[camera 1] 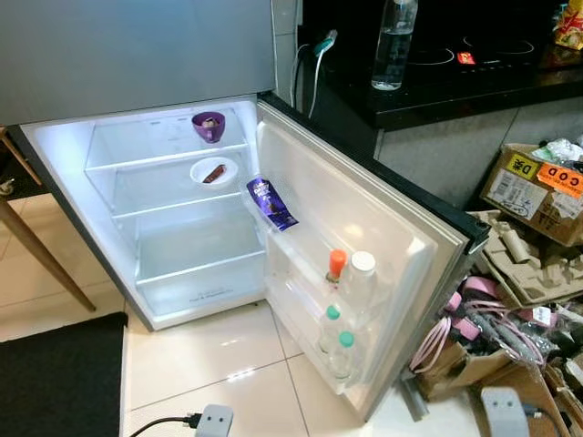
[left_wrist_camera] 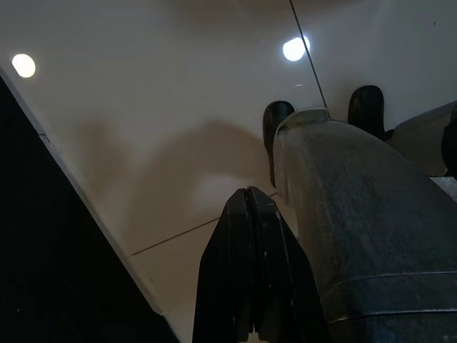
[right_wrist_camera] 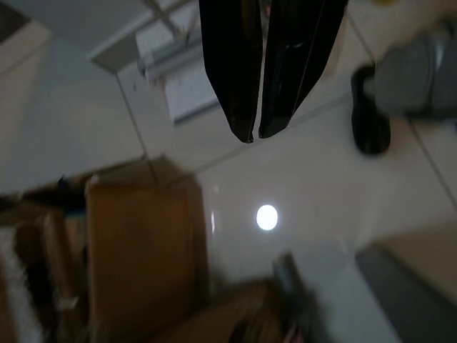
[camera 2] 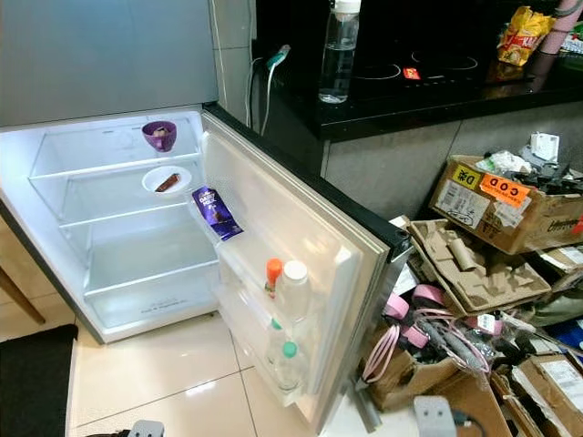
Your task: Restocking fridge
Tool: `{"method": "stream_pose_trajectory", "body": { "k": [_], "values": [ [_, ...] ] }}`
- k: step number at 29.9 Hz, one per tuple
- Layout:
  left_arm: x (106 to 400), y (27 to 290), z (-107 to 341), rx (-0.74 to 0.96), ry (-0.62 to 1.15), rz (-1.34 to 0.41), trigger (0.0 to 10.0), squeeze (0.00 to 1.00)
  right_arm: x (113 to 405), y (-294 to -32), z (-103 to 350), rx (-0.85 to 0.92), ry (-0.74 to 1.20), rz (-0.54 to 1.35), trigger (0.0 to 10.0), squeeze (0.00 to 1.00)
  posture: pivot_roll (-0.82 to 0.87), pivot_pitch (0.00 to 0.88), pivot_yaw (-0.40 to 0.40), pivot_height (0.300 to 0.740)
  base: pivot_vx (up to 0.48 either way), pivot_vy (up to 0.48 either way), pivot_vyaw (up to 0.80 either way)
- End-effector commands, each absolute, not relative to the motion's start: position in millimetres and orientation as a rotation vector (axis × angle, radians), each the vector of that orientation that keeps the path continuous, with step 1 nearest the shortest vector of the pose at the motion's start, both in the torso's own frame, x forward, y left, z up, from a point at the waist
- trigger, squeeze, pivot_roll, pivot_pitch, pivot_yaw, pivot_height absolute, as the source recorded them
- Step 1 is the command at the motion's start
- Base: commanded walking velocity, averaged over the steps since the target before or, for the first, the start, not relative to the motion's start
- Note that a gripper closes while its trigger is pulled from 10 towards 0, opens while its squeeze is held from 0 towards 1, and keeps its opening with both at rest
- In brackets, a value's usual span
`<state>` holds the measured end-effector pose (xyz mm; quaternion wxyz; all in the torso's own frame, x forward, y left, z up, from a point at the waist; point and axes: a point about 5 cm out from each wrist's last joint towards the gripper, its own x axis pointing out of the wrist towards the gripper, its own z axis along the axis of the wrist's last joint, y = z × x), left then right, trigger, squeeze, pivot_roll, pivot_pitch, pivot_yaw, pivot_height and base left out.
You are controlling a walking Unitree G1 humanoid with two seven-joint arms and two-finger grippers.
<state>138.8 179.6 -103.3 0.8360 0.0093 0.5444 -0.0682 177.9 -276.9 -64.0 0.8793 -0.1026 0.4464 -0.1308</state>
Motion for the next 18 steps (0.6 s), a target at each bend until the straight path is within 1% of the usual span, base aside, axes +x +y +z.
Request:
{"method": "stream_pose_trajectory", "body": {
  "k": [1, 6, 7, 11, 12, 15, 16, 18],
  "values": [
    [133.5, 184.7, -104.6, 0.052, 1.178, -0.161, 10.0, 0.0, 185.7, -280.5, -58.3, -0.228, 0.897, -0.279, 10.0, 0.0, -0.08, 0.0, -0.005, 0.74, 0.0, -0.472, 0.0],
    [133.4, 185.0, -104.7, 0.053, 1.176, -0.151, 10.0, 0.0, 199.8, -280.5, -50.3, -0.247, 0.852, -0.265, 10.0, 0.0, -0.08, 0.0, -0.009, 0.74, 0.0, -0.471, 0.0],
    [132.9, 184.3, -104.9, 0.045, 1.177, -0.154, 10.0, 0.0, 209.3, -279.2, -45.0, -0.254, 0.819, -0.255, 10.0, 0.0, -0.08, 0.0, -0.008, 0.74, 0.0, 0.0, 0.0],
    [132.8, 184.1, -104.9, 0.044, 1.177, -0.158, 10.0, 0.0, 211.8, -278.9, -43.5, -0.254, 0.809, -0.254, 10.0, 0.0, -0.08, 0.0, -0.008, 0.74, 0.0, 0.0, 0.0],
    [132.5, 183.9, -105.0, 0.036, 1.178, -0.154, 10.0, 0.0, 220.6, -277.9, -37.9, -0.243, 0.771, -0.248, 10.0, 0.0, -0.08, 0.0, -0.007, 0.74, 0.0, 0.0, 0.0],
    [132.4, 184.0, -105.0, 0.033, 1.178, -0.152, 10.0, 0.0, 234.2, -273.2, -29.7, -0.22, 0.713, -0.215, 10.0, 0.0, -0.08, 0.0, -0.008, 0.74, 0.0, 0.0, 0.0],
    [132.4, 184.0, -105.0, 0.033, 1.178, -0.152, 10.0, 0.0, 234.2, -273.2, -29.7, -0.22, 0.713, -0.215, 10.0, 0.0, -0.08, 0.0, -0.008, 0.74, 0.0, 0.0, 0.0],
    [132.4, 184.0, -105.0, 0.03, 1.179, -0.149, 10.0, 0.0, 245.2, -267.3, -23.2, -0.179, 0.661, -0.178, 10.0, 0.0, -0.08, 0.0, -0.008, 0.74, 0.0, 0.0, 0.0]
  ]
}}
